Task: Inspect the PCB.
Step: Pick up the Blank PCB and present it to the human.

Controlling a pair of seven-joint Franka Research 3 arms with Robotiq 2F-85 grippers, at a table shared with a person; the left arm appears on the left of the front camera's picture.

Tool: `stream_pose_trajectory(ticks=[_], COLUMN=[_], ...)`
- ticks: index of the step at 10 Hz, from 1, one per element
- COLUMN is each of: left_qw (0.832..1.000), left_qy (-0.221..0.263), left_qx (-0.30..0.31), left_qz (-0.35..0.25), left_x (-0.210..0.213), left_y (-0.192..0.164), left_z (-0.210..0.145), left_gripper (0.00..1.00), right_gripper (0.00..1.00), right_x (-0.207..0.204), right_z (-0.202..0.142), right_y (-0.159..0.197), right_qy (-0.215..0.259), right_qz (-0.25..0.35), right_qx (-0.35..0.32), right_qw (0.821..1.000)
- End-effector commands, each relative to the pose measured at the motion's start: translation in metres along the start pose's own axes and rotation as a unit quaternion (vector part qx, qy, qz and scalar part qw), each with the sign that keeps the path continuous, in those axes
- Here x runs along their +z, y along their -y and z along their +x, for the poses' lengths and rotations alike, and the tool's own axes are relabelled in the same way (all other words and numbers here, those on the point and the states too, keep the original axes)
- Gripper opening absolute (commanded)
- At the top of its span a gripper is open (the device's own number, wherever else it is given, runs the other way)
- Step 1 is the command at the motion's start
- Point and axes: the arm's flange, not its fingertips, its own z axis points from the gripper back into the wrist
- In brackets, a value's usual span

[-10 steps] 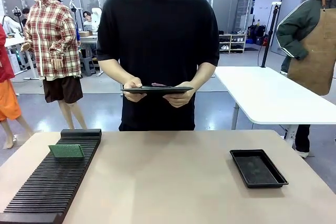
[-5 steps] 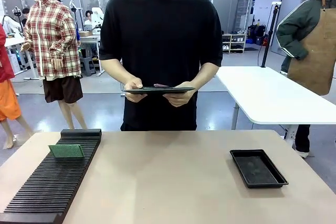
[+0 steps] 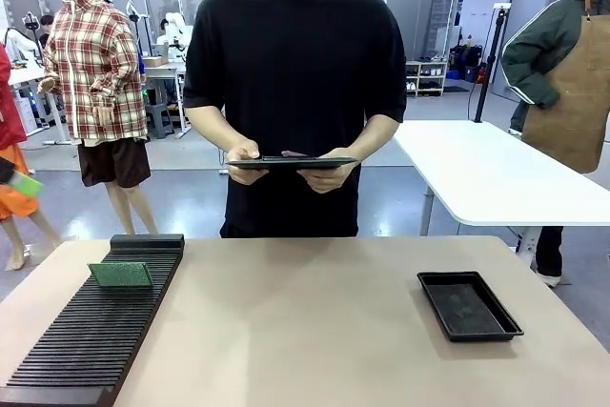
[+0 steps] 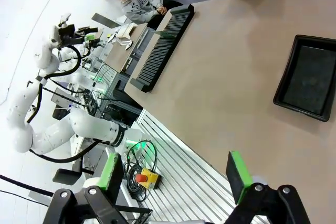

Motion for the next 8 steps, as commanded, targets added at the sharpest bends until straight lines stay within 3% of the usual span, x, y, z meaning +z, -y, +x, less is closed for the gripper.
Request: stream_pose_trajectory(ticks=[1, 2, 4, 7, 8], left_qw=[0.975, 0.958, 0.937, 0.933, 0.93], left_qy=[-0.109, -0.128, -0.159, -0.179, -0.185], left_qx=[-0.158, -0.226, -0.297, -0.308, -0.309], left_qz=[0.115, 0.12, 0.092, 0.042, 0.077], left_x=[-0.037, -0.055, -0.086, -0.108, -0.109], left_y=[-0.015, -0.01, -0.002, -0.002, 0.005], left_z=[0.024, 0.036, 0.048, 0.048, 0.043], left_gripper=[1.0, 1.0, 1.0, 1.0, 1.0], right_gripper=[1.0, 1.0, 1.0, 1.0, 1.0], right_x=[0.001, 0.001, 0.001, 0.001, 0.001], right_z=[0.003, 0.003, 0.003, 0.003, 0.003], right_y=[0.0, 0.0, 0.0, 0.0, 0.0], right_qy=[0.005, 0.005, 0.005, 0.005, 0.005], right_qz=[0.007, 0.007, 0.007, 0.007, 0.007], right_qx=[0.011, 0.011, 0.011, 0.011, 0.011], right_qw=[1.0, 1.0, 1.0, 1.0, 1.0])
